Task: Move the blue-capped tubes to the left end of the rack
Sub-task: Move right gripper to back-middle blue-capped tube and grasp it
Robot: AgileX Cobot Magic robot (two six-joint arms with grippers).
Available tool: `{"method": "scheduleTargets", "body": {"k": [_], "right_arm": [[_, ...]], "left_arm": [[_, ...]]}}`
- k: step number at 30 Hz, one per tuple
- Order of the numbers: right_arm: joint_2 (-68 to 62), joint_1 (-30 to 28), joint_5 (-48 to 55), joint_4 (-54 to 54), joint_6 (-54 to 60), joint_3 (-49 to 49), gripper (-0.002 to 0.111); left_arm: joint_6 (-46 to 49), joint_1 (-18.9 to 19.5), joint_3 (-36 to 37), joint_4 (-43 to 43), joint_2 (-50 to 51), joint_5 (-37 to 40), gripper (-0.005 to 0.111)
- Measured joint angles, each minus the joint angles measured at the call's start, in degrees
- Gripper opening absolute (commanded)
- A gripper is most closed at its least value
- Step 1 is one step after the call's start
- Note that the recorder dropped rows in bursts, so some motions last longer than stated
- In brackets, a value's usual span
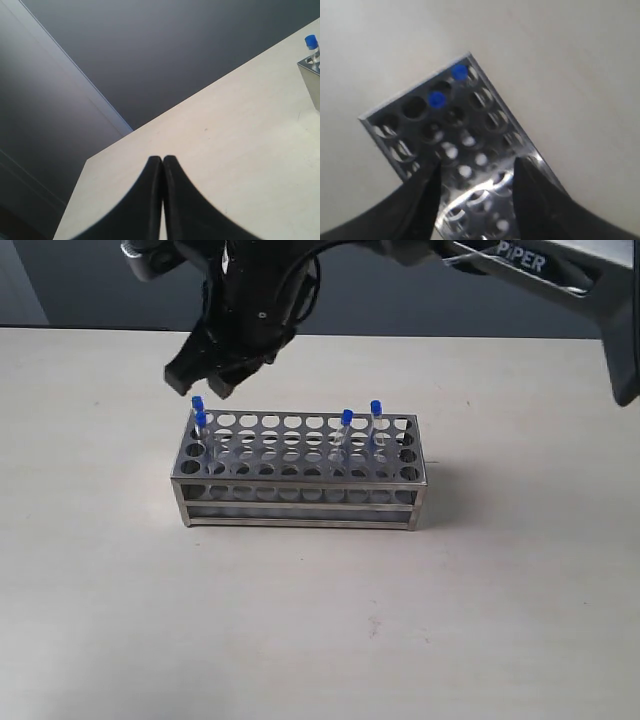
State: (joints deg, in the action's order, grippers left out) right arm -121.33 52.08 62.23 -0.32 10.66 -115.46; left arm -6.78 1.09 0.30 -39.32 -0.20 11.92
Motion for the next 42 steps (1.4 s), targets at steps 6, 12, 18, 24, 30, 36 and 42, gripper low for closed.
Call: {"method": "scheduleTargets", "body": {"k": [6, 12, 18, 24, 30, 36, 42], "right_arm": [[0.0, -6.7, 5.7, -6.2, -5.7, 3.5, 0.045], [0.0, -11.1, 4.2, -2.1, -6.3, 7.3, 0.045], [0.0, -11.1, 1.7, 0.7, -6.3, 8.9, 0.044], [0.0, -11.1, 1.5, 0.3, -6.3, 11.0, 0.016], [0.0, -11.1, 0.8, -0.2, -6.2, 11.0, -0.001], [0.0, -11.1, 0.7, -0.2, -6.2, 11.0, -0.001], [0.0, -11.1, 0.7, 0.3, -6.2, 11.0, -0.001]], "left_arm": [[0.0, 0.0, 0.0, 0.0, 0.0, 0.0, 0.001], [0.0, 0.0, 0.0, 0.0, 0.0, 0.0, 0.001], [0.0, 0.0, 0.0, 0.0, 0.0, 0.0, 0.001], [0.0, 0.0, 0.0, 0.0, 0.0, 0.0, 0.001], [0.0, 0.0, 0.0, 0.0, 0.0, 0.0, 0.001], [0.0, 0.0, 0.0, 0.0, 0.0, 0.0, 0.001], [0.0, 0.0, 0.0, 0.0, 0.0, 0.0, 0.001]]}}
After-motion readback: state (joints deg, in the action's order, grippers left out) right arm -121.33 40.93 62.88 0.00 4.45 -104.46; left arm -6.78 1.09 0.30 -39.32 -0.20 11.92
